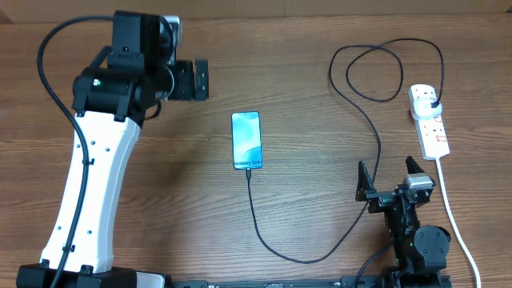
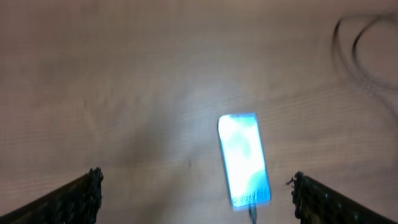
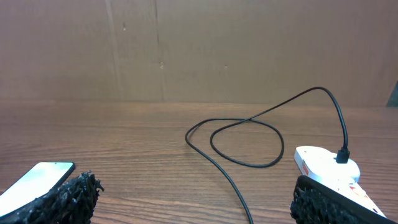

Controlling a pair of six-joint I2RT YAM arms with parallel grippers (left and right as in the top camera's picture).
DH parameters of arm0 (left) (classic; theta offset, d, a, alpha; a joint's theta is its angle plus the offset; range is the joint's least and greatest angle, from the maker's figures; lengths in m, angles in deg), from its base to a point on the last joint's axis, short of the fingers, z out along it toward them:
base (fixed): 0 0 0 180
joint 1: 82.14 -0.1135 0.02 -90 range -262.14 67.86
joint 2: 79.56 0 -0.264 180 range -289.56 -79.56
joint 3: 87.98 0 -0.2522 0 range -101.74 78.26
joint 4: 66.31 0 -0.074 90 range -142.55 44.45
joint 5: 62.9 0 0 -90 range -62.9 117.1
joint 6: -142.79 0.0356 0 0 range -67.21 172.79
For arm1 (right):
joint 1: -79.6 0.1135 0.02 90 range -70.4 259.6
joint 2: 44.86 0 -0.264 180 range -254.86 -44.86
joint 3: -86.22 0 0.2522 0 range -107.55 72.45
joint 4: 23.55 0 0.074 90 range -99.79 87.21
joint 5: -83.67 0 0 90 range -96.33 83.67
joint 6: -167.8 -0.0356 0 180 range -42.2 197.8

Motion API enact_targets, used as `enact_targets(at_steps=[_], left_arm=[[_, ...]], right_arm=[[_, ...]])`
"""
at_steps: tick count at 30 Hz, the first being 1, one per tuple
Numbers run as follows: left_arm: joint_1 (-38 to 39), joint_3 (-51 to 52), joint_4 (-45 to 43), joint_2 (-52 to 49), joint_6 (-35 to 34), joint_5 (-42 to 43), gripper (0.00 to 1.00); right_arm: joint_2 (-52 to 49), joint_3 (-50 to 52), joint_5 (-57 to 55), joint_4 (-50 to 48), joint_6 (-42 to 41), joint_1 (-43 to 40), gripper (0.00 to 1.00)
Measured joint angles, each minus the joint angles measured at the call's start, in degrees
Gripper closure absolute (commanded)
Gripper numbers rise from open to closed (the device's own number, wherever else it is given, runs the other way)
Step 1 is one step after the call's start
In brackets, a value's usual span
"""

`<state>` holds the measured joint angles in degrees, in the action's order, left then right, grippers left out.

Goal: Plug charger to phone and switch on socket

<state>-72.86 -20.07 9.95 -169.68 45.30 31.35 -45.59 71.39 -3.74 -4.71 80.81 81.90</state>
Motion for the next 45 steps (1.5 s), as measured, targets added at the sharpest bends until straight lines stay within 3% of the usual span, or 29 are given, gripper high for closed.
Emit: enact_targets(at_steps=[2, 4, 6, 9, 11, 18, 23, 31, 36, 45], left_arm=[[0.0, 1.0, 1.1, 0.5, 0.0, 0.0, 0.00], [0.0, 6.3, -3.3, 3.4, 0.0, 0.0, 0.00], [-0.4, 15.3, -9.4, 8.2, 0.1, 0.0, 0.00], [-2.3, 29.9, -8.5, 17.0, 0.2, -0.2, 0.00], [-3.4, 34.4, -9.2, 20.9, 0.2, -1.4, 0.00], [-6.8, 56.7, -26.5, 50.2, 3.5, -0.1, 0.00], [-6.8, 62.9, -28.7, 61.0, 6.2, 1.6, 0.00], [-6.8, 66.8, -31.6, 62.4, 7.9, 2.1, 0.00], [-6.8, 72.2, -33.0, 71.2, 8.0, 2.4, 0.00], [-6.8, 79.0, -40.3, 75.3, 7.9, 2.4, 0.00]], right_arm=[[0.0, 0.0, 0.0, 0.1, 0.0, 0.0, 0.00], [0.0, 0.0, 0.0, 0.1, 0.0, 0.0, 0.00], [0.0, 0.0, 0.0, 0.0, 0.0, 0.0, 0.00], [0.1, 0.0, 0.0, 0.0, 0.0, 0.0, 0.00], [0.1, 0.0, 0.0, 0.0, 0.0, 0.0, 0.00], [0.1, 0.0, 0.1, 0.1, 0.0, 0.0, 0.00], [0.1, 0.0, 0.1, 0.1, 0.0, 0.0, 0.00], [0.1, 0.0, 0.1, 0.0, 0.0, 0.0, 0.00], [0.1, 0.0, 0.1, 0.0, 0.0, 0.0, 0.00], [0.1, 0.0, 0.1, 0.0, 0.0, 0.0, 0.00]])
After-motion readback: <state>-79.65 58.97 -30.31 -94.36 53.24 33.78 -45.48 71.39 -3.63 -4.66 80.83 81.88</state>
